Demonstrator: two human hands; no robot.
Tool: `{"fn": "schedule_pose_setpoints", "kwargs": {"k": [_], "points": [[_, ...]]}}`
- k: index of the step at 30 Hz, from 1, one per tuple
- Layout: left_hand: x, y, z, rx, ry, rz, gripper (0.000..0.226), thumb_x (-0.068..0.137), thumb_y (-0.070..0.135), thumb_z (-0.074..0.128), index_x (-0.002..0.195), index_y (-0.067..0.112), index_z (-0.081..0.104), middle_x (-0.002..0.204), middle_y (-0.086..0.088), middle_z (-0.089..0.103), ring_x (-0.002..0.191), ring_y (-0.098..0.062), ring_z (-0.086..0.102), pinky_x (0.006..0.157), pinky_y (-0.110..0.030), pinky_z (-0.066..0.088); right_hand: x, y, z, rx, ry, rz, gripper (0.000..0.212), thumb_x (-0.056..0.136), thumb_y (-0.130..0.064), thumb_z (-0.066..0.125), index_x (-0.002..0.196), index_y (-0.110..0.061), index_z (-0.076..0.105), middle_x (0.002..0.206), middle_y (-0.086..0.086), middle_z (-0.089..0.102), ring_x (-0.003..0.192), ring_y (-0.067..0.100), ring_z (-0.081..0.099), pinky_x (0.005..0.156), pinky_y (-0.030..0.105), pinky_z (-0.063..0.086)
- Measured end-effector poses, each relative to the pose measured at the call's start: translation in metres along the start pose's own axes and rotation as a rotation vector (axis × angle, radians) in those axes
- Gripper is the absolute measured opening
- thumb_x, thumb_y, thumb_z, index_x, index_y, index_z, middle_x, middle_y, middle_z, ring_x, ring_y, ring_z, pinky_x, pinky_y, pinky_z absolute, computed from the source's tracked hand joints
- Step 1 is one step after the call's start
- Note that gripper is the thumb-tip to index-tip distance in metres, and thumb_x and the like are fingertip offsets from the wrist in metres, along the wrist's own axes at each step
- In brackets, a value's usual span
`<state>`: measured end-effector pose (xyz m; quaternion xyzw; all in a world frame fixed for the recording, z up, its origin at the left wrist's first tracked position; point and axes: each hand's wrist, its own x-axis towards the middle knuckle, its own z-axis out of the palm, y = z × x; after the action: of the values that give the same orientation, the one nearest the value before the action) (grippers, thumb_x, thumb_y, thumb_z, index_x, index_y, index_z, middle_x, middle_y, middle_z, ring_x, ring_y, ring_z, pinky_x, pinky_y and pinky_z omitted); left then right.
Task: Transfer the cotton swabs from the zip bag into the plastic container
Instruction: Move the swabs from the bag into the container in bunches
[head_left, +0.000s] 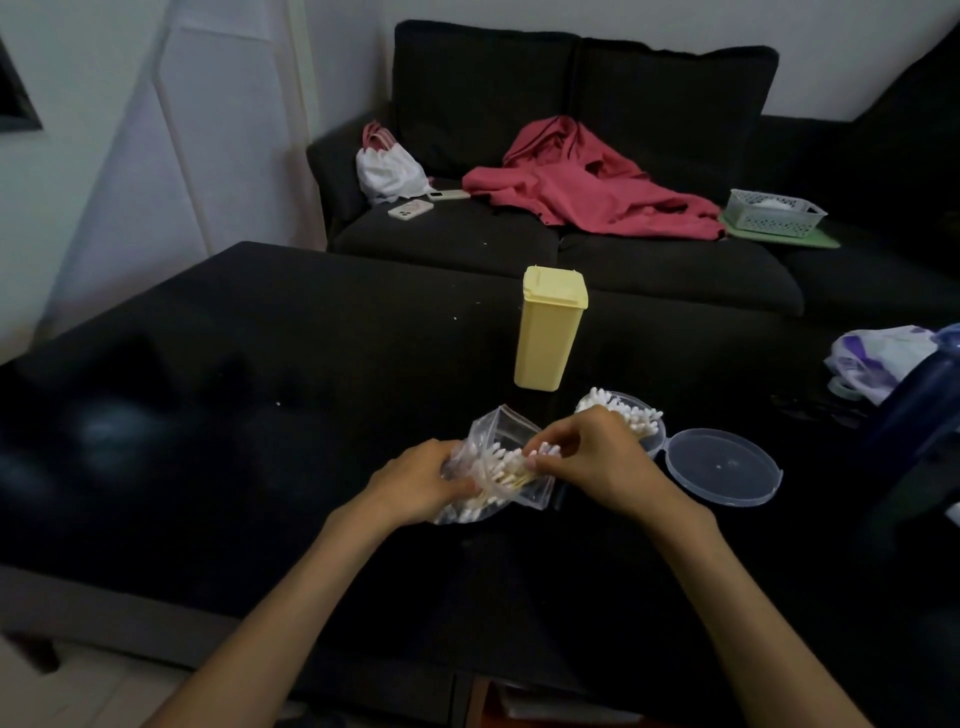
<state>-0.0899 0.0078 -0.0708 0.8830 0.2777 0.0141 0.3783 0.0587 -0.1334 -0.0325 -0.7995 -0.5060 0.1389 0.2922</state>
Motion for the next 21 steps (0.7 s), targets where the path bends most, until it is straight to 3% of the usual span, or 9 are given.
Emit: {"fn": "schedule_pose_setpoints", "kwargs": {"k": [3, 5, 8, 11, 14, 17, 21], "points": [[0.001, -0.002, 0.0, -0.064, -0.037, -0.019, 0.02, 0.085, 0.031, 0.065, 0.092, 0.047, 0.056, 0.104, 0.01, 0.065, 0.1, -0.012, 0.063, 0.094, -0.044, 0.049, -0.001, 0.003, -0.004, 0.021, 0.026, 0.013, 0.007, 0.08, -0.021, 0.074, 0.085, -0.023, 0.076, 0.076, -0.003, 0.073, 0.07, 0.006, 0.065, 0.071, 0.029, 0.056], [0.001, -0.001, 0.0, -0.051, -0.042, -0.022, 0.025, 0.083, 0.034, 0.067, 0.107, 0.037, 0.058, 0.108, 0.006, 0.058, 0.105, -0.016, 0.059, 0.096, -0.043, 0.048, 0.0, 0.005, -0.006, 0.059, 0.014, 0.047, 0.005, 0.079, -0.021, 0.074, 0.083, -0.023, 0.076, 0.075, -0.002, 0.073, 0.071, 0.006, 0.067, 0.073, 0.03, 0.057], [-0.002, 0.007, -0.001, 0.065, 0.021, 0.011, 0.069, 0.075, 0.034, 0.076, 0.135, 0.026, 0.044, 0.12, 0.001, 0.043, 0.121, -0.019, 0.043, 0.103, -0.037, 0.042, 0.001, 0.005, -0.002, 0.11, -0.02, 0.109, 0.004, 0.078, -0.019, 0.075, 0.081, -0.021, 0.076, 0.073, 0.001, 0.074, 0.071, 0.01, 0.07, 0.077, 0.035, 0.058], [-0.004, 0.011, -0.001, -0.039, 0.042, 0.038, 0.093, 0.063, 0.026, 0.085, 0.141, 0.028, 0.034, 0.134, 0.004, 0.04, 0.125, -0.016, 0.041, 0.105, -0.04, 0.041, 0.004, -0.001, 0.003, 0.119, -0.042, 0.129, 0.004, 0.079, -0.016, 0.074, 0.082, -0.017, 0.076, 0.075, 0.002, 0.074, 0.071, 0.008, 0.07, 0.076, 0.03, 0.058], [-0.002, 0.009, 0.003, -0.065, 0.035, 0.073, 0.075, 0.061, 0.028, 0.085, 0.124, 0.034, 0.045, 0.118, 0.01, 0.054, 0.106, -0.009, 0.056, 0.091, -0.038, 0.051, 0.007, -0.007, 0.004, 0.109, -0.066, 0.099, 0.006, 0.079, -0.017, 0.074, 0.084, -0.017, 0.076, 0.078, 0.0, 0.073, 0.073, 0.005, 0.068, 0.069, 0.021, 0.056], [-0.001, 0.007, 0.004, -0.077, 0.052, 0.081, 0.064, 0.065, 0.035, 0.082, 0.119, 0.036, 0.047, 0.111, 0.013, 0.059, 0.101, -0.007, 0.06, 0.09, -0.037, 0.052, 0.006, -0.007, -0.003, 0.075, -0.096, 0.012, 0.008, 0.078, -0.017, 0.074, 0.086, -0.019, 0.075, 0.077, -0.005, 0.072, 0.067, -0.002, 0.065, 0.062, 0.015, 0.049], [0.005, 0.005, 0.003, -0.186, 0.014, 0.049, 0.061, 0.068, 0.028, 0.082, 0.118, 0.031, 0.046, 0.116, 0.006, 0.06, 0.107, -0.012, 0.06, 0.096, -0.043, 0.049, 0.003, -0.001, -0.016, 0.085, -0.101, -0.083, 0.009, 0.078, -0.018, 0.075, 0.087, -0.021, 0.075, 0.08, -0.004, 0.073, 0.073, 0.006, 0.068, 0.071, 0.026, 0.057]]}}
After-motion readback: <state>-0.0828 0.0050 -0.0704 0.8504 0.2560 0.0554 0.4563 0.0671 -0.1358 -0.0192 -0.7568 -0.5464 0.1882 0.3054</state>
